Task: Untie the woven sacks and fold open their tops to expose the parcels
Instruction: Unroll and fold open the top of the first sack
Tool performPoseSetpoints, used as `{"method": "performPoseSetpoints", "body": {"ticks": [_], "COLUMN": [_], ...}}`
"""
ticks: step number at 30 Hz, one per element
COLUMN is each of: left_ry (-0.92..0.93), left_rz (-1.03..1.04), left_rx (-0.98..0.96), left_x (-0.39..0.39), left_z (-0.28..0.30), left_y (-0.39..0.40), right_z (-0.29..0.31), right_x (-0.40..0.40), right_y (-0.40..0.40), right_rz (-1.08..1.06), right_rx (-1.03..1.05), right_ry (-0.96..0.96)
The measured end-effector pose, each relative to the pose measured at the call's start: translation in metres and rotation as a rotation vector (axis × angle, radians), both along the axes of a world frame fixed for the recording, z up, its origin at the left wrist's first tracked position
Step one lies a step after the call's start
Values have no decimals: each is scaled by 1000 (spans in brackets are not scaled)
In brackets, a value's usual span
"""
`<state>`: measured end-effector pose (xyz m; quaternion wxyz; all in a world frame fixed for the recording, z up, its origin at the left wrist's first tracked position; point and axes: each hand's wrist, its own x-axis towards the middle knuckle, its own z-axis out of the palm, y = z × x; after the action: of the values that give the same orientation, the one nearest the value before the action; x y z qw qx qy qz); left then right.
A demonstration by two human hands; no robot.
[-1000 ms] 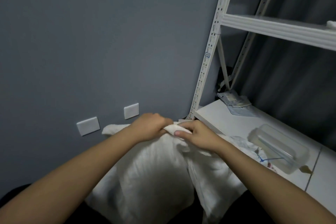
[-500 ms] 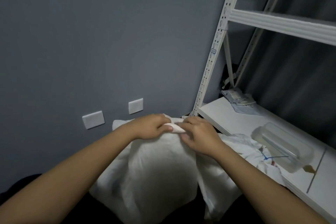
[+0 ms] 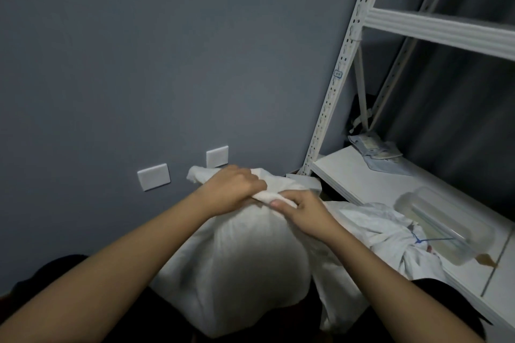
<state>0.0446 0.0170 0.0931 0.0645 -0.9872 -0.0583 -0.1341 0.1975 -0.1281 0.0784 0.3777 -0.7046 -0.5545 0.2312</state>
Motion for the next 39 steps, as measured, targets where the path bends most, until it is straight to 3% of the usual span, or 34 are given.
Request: {"method": "performPoseSetpoints", "body": {"ticks": [3,4,6,8,9,10,12,14,16,18,20,24,27,29,31,35,37,39], "left_ry": [82,56,-57,-219,-296,-364,-484,-549,-668,-758,-799,-534,-722,-859,-897,-760,-712,-729], "left_rz": [122,99,40,-21,-29,18,362,716,712,639,680,838,786,698,611,553,639,718], "left_rx": [-530,-565,-280,57,112,33,-392,-1150,-1759,-2055,-2103,-2001,-2048,-2072,-2074,-2023,-1941,-1948], "left_x": [-15,-18,-18,-14,-12,-13,-19,-27,-23,-12,3,20,18,17,17,15,9,2], "left_z": [-1,-3,-8,-14,-17,-16,-14,-15,-8,-3,2,-2,-1,4,10,14,12,8], "left_y": [9,8,4,0,0,-3,-12,-24,-31,-27,-26,-37,-40,-42,-47,-57,-56,-50], "right_z": [-6,-4,-1,1,0,-3,-11,-17,-20,-21,-21,-16,-12,-5,2,8,0,-7], "right_x": [6,6,1,-10,-15,-17,-17,-16,-20,-28,-34,-32,-28,-24,-25,-45,-51,-55], "right_y": [-6,-8,-6,0,3,5,5,1,-2,-3,-4,-15,-24,-27,-24,-5,0,-4], "right_rz": [-83,-40,10,-10,-38,-81,-164,-214,-212,-175,-125,-8,-25,-9,-1,-247,-343,-268], "right_rx": [90,72,5,12,63,133,240,304,355,387,363,349,299,148,67,227,285,317], "right_ry": [-218,-334,-375,-215,-184,-216,-239,-183,-143,-148,-204,-423,-498,-474,-318,18,20,-202]}}
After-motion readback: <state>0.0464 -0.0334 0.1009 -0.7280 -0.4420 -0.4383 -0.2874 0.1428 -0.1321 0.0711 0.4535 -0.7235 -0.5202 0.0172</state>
